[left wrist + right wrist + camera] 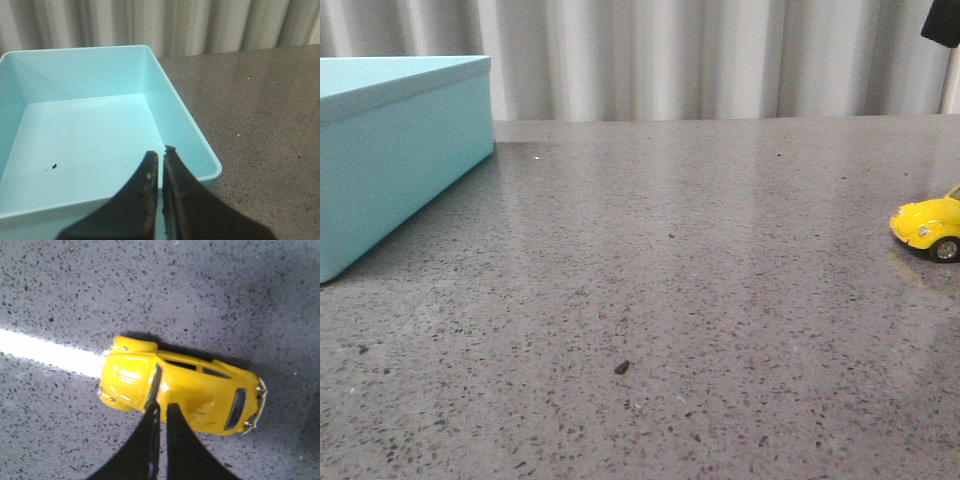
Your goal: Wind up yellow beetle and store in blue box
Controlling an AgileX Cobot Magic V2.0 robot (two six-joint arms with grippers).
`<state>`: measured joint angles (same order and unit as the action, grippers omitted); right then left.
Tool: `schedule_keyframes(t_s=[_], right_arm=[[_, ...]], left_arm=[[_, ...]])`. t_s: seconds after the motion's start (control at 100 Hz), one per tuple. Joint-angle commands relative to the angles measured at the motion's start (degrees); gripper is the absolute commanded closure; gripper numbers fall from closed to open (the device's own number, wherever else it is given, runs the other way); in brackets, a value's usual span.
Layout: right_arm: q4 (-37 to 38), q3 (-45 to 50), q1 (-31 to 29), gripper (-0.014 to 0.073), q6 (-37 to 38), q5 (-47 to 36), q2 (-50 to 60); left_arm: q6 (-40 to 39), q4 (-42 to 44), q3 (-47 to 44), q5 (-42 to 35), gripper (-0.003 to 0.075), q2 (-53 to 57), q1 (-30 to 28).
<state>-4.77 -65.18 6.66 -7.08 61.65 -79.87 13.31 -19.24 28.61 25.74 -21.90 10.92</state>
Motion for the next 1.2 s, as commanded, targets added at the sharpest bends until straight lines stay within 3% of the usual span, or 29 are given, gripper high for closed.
schedule_keyframes(t_s=[0.0, 0.78, 1.19], right_arm=[[1.5, -1.7, -0.3, 0.0645, 0.6, -1.1, 1.2], [1.8, 3.8, -0.3, 0.0645, 1.0, -7.4, 1.0], [1.8, 3.8, -0.3, 0.0645, 1.0, -6.8, 0.6]], left_arm=[[-0.2, -1.2, 2.2, -3.8, 0.0741, -0.9, 0.3], [-0.2, -1.2, 2.2, -3.8, 0.0741, -0.9, 0.3], [-0.2, -1.2, 2.2, -3.8, 0.0741, -0.9, 0.3]])
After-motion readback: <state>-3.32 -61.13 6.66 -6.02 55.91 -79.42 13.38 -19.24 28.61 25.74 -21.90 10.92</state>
